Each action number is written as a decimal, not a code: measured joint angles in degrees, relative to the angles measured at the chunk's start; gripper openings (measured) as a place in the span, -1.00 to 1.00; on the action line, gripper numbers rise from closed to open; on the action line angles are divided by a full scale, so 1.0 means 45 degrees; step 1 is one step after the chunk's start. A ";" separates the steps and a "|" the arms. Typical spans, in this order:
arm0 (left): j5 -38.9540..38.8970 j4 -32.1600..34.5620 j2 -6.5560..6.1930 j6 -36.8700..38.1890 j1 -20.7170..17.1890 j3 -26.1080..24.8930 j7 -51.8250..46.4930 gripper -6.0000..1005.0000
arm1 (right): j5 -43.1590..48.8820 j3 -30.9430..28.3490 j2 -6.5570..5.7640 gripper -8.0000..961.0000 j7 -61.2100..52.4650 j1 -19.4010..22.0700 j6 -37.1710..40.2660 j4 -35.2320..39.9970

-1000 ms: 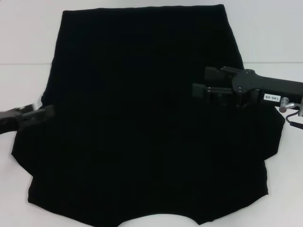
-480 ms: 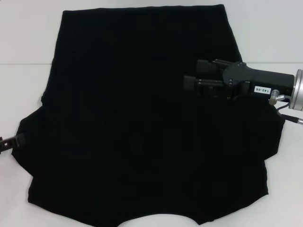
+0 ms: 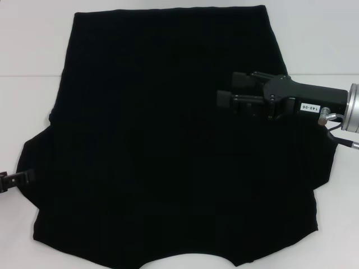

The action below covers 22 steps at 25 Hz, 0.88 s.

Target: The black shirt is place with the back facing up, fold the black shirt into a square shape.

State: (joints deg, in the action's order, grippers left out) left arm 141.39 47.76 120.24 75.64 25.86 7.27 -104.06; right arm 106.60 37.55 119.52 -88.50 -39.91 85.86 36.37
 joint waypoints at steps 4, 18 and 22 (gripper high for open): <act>0.0191 -0.0128 0.0000 -0.0222 0.0084 0.0106 -0.0002 0.66 | 0.0001 -0.0033 0.0000 0.88 0.0000 0.0021 0.0014 0.0001; 0.0267 -0.0130 -0.0026 -0.0270 0.0225 0.0629 -0.0097 0.47 | 0.0000 -0.0073 0.0001 0.88 0.0000 0.0035 0.0006 0.0013; 0.0461 -0.0112 -0.0044 -0.0281 0.0302 0.0684 -0.0131 0.42 | -0.0018 -0.0099 0.0001 0.88 0.0000 0.0030 0.0001 0.0036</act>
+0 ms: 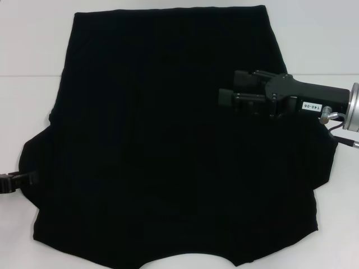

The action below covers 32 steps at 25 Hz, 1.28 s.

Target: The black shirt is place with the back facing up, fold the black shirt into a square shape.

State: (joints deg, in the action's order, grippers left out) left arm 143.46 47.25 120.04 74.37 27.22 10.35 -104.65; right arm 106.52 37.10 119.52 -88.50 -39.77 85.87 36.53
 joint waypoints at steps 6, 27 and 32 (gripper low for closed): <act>0.0086 -0.0015 -0.0016 -0.0078 0.0087 0.0036 -0.0005 -0.03 | -0.0024 -0.0008 0.0000 0.88 0.0000 -0.0008 -0.0001 0.0027; 0.0072 0.0458 -0.0036 -0.0407 0.0012 -0.0198 -0.0345 -0.99 | -0.0322 -0.0030 -0.0018 0.87 0.0000 0.0072 -0.0013 -0.0026; 0.0084 0.0903 -0.0082 -0.0499 -0.0123 -0.0214 -0.0638 -0.99 | -0.0461 -0.0040 -0.0002 0.87 0.0000 0.0088 -0.0046 -0.0032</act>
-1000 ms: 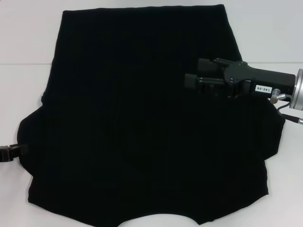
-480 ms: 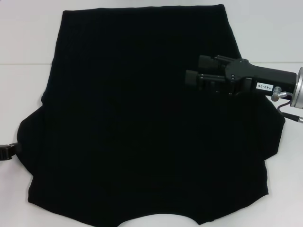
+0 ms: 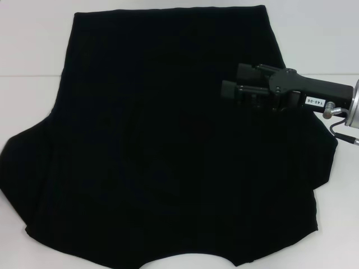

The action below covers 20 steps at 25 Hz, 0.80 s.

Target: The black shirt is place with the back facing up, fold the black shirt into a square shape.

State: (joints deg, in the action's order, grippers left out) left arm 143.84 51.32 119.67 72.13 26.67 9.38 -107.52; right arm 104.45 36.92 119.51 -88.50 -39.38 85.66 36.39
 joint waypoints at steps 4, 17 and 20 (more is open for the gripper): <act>0.0006 0.0306 -0.0023 -0.0195 -0.0041 -0.0051 -0.0149 -0.99 | -0.0027 -0.0003 0.0002 0.87 0.0000 0.0002 -0.0008 -0.0011; 0.0030 0.0742 0.0002 -0.0531 -0.0263 -0.0302 -0.0376 -0.99 | -0.0048 -0.0003 0.0002 0.86 0.0000 0.0002 -0.0019 -0.0111; 0.0005 0.0851 0.0030 -0.0446 -0.0388 -0.0452 -0.0378 -0.99 | -0.0048 -0.0003 0.0002 0.86 0.0000 -0.0016 -0.0031 -0.0127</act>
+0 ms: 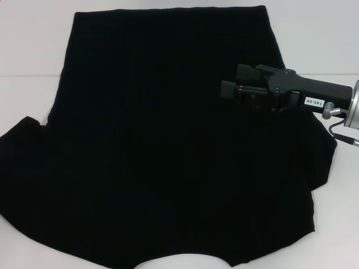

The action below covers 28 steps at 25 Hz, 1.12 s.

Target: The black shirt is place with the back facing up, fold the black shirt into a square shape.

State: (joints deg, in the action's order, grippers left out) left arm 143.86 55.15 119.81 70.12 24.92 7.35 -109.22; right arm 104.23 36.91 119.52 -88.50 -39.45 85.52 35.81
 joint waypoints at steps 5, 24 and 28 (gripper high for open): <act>-0.0069 0.0188 0.0046 0.0358 -0.0192 -0.0108 -0.0004 -0.99 | -0.0001 0.0000 0.0000 0.86 0.0000 -0.0001 -0.0002 -0.0014; -0.0720 0.0192 0.0068 0.2219 -0.0566 -0.1394 0.0054 -0.99 | 0.0000 0.0105 -0.0001 0.85 0.0122 0.0024 0.0020 -0.0030; -0.0720 0.0135 0.0090 0.2224 -0.0605 -0.1396 0.0060 -0.99 | 0.0001 0.0118 -0.0002 0.85 0.0132 0.0031 0.0014 -0.0030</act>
State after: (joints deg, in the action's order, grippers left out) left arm 140.62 55.75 120.21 80.13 22.20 1.06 -108.95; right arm 104.23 37.44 119.51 -87.91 -39.31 85.58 35.68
